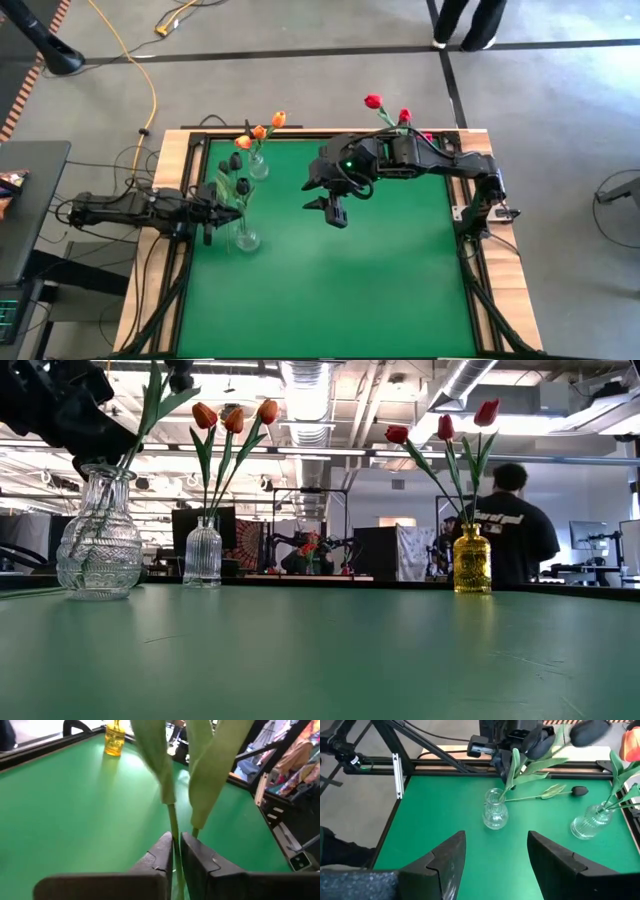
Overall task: Sort flowers into vase by color
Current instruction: Put the right black flower into the bottom transparent vase, then put the black flower into the bottom transparent vase
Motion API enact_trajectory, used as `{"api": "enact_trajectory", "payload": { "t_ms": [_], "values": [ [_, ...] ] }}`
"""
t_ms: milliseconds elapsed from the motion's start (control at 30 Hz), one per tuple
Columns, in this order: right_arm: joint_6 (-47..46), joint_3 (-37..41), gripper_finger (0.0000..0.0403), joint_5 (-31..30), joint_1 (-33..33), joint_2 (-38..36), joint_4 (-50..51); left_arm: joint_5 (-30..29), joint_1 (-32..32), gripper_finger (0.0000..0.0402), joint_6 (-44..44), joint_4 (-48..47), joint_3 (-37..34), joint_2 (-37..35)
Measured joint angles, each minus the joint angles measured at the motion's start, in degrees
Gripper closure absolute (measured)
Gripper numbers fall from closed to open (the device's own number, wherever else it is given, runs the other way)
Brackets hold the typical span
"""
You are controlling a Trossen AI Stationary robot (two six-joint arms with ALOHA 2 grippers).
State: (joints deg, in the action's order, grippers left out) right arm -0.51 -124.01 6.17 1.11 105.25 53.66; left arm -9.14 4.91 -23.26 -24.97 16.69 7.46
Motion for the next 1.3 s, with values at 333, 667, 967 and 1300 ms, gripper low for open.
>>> {"api": "enact_trajectory", "payload": {
  "t_ms": [333,667,967,1300],
  "values": [
    [-0.32,0.00,0.0165,0.00,0.02,0.00,0.39,3.43,-0.02,0.0297,-3.20,0.66,0.02,0.00],
    [-0.50,0.00,0.0165,0.00,0.02,0.00,0.38,7.29,-0.01,0.0226,-11.00,-5.10,2.49,0.23],
    [-0.46,0.00,0.0165,0.00,0.00,0.00,0.33,4.36,-0.02,0.0216,-16.37,-16.01,12.98,3.61],
    [-0.48,0.00,0.0165,0.00,0.00,0.00,0.34,-4.30,-0.01,0.0216,-29.34,-34.60,23.92,15.35]
  ]
}}
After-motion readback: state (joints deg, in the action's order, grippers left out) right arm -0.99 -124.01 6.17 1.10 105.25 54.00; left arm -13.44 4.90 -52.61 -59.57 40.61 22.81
